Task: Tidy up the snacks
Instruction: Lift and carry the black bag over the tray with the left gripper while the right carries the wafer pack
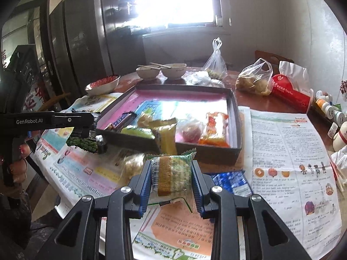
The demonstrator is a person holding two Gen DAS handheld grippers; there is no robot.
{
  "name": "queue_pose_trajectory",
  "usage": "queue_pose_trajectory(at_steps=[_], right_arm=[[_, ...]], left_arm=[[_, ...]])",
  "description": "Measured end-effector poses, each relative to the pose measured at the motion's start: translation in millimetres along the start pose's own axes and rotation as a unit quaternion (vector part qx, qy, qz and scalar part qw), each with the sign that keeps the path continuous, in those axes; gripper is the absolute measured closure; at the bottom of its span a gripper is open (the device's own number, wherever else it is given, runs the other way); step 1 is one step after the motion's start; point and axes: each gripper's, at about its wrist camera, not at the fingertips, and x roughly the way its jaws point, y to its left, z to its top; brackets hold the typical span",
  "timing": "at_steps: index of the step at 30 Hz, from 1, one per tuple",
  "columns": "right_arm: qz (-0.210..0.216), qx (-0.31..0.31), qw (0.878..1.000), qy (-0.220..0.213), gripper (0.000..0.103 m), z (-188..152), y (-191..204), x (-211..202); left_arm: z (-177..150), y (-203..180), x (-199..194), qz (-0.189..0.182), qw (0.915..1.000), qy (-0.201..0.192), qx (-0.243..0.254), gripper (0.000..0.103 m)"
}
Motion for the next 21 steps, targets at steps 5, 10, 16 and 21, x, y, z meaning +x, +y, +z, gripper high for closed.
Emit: queue_pose_trajectory(at_steps=[5,10,16,21], right_arm=[[-0.007,0.01,1.0,-0.007,0.068,8,-7,2],[-0.008,0.015,1.0,-0.01,0.068,16,-12,6],[-0.009,0.019,1.0,-0.017,0.068,26,-17,10],[-0.009,0.023,0.999,-0.023,0.068,34,-20,14]], left_arm=[[9,2,4,0.0,1.0,-0.003,-0.004,0.073],[19,7,6,0.008,0.9999,-0.012,-0.008,0.073],[32,18,7,0.022,0.9991,-0.031,-0.018,0.073],[39,29,8,0.038,0.9979,-0.043,-0.03,0.073]])
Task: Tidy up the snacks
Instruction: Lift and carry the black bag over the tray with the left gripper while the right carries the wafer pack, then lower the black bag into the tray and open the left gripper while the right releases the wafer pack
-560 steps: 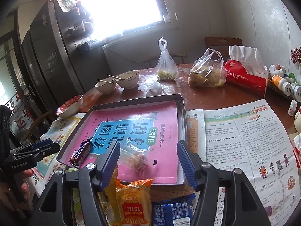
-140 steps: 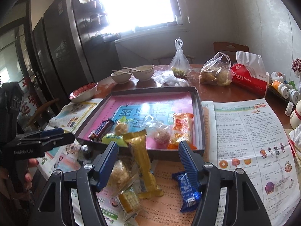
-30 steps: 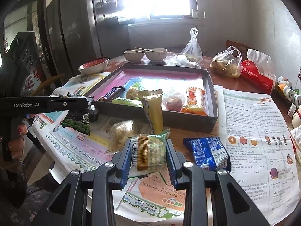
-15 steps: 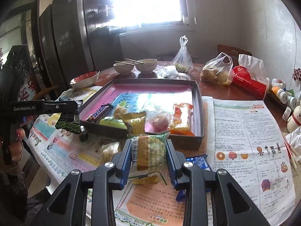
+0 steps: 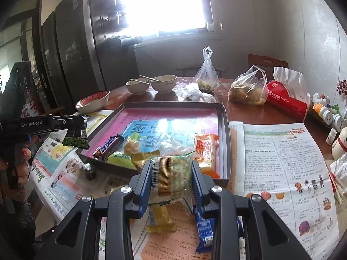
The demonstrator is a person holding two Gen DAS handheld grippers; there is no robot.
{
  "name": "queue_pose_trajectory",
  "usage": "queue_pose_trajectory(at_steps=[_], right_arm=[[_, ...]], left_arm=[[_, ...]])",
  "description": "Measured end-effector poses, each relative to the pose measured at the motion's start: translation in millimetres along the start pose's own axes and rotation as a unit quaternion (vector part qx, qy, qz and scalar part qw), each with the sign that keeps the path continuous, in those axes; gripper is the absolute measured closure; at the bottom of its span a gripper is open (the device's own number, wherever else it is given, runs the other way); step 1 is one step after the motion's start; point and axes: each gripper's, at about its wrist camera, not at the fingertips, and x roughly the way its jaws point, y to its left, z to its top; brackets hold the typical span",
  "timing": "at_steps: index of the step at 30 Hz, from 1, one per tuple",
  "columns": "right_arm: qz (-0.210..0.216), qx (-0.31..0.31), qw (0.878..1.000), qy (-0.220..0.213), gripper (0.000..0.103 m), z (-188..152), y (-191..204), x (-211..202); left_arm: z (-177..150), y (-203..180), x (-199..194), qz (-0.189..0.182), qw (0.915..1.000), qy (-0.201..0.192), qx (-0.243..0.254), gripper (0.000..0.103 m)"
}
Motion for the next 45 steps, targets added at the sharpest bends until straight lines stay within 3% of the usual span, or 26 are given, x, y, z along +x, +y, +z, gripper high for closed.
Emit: queue_pose_trajectory(at_steps=[10,21,45], right_arm=[[0.01,-0.003,1.0,-0.006,0.068,16,7,14],[0.036,-0.026,0.999,-0.002,0.068,33,37,37],[0.052,-0.053,0.996,0.053,0.068,42,90,87]], left_arm=[[5,15,17,0.016,0.9998,-0.002,-0.013,0.073],[3,25,34,0.01,0.9997,0.013,-0.02,0.073],[9,33,57,-0.02,0.9984,0.052,0.007,0.073]])
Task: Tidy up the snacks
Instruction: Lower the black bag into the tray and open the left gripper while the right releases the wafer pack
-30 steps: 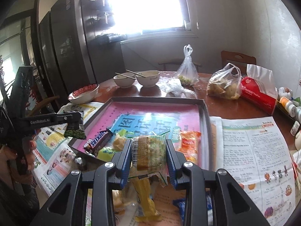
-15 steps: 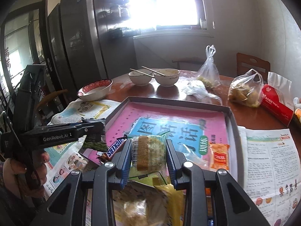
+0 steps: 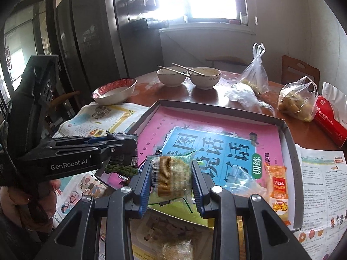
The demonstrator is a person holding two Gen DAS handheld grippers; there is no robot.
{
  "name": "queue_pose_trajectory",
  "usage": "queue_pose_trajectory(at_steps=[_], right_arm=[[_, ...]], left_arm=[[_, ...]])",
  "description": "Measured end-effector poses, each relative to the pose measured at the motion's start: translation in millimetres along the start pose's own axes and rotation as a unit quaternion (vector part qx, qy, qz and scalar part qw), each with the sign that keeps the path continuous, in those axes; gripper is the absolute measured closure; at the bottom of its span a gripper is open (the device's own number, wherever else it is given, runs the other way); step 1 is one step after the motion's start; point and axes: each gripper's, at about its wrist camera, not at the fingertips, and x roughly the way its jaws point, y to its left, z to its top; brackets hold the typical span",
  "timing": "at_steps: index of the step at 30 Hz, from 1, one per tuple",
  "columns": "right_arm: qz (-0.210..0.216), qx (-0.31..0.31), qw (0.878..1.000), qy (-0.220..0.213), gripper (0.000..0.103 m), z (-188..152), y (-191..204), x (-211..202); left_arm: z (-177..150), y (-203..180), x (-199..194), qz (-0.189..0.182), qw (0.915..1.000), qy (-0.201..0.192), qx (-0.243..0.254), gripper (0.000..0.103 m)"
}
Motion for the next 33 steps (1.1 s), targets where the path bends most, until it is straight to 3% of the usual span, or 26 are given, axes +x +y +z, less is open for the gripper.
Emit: queue_pose_trajectory(at_steps=[33], right_arm=[[-0.014,-0.016,0.998,0.051,0.068,-9,21,39]], left_arm=[[2,13,10,-0.012,0.999,0.035,0.024,0.073]])
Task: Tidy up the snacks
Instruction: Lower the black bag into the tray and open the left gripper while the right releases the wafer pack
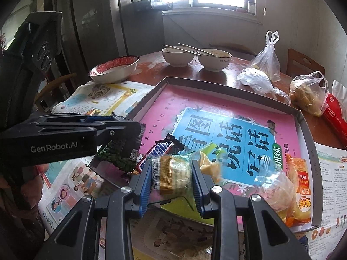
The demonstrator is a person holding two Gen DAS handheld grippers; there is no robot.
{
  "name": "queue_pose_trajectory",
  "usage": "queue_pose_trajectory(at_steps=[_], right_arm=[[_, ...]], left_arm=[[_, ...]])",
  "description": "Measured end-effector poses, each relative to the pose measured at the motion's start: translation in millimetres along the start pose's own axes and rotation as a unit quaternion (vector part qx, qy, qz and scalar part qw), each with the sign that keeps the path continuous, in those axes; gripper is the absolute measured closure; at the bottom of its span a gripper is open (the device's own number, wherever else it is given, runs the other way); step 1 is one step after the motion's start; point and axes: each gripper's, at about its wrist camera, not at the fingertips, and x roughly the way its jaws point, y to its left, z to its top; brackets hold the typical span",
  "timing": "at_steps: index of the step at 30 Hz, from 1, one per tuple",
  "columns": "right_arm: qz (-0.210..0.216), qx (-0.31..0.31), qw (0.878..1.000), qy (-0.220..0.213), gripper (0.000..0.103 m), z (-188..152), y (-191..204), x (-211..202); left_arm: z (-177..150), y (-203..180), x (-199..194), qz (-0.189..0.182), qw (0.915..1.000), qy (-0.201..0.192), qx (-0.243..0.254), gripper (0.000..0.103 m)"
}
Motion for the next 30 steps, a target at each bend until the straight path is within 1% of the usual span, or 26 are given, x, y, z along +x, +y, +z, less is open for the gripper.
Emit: queue_pose_trajectory(at_steps=[16,30], right_arm=[[-0.016,0.004,1.0,-0.004,0.068,-4,-8,1],[-0.013,0.014,1.0,-0.004,0.068,-7,-14,-3]], left_arm=[[-2,-15,12,-0.009,0.9998,0.016,0.01,0.073],[-5,-24,16,-0.008,0.9997,0.022,0.012,0.073]])
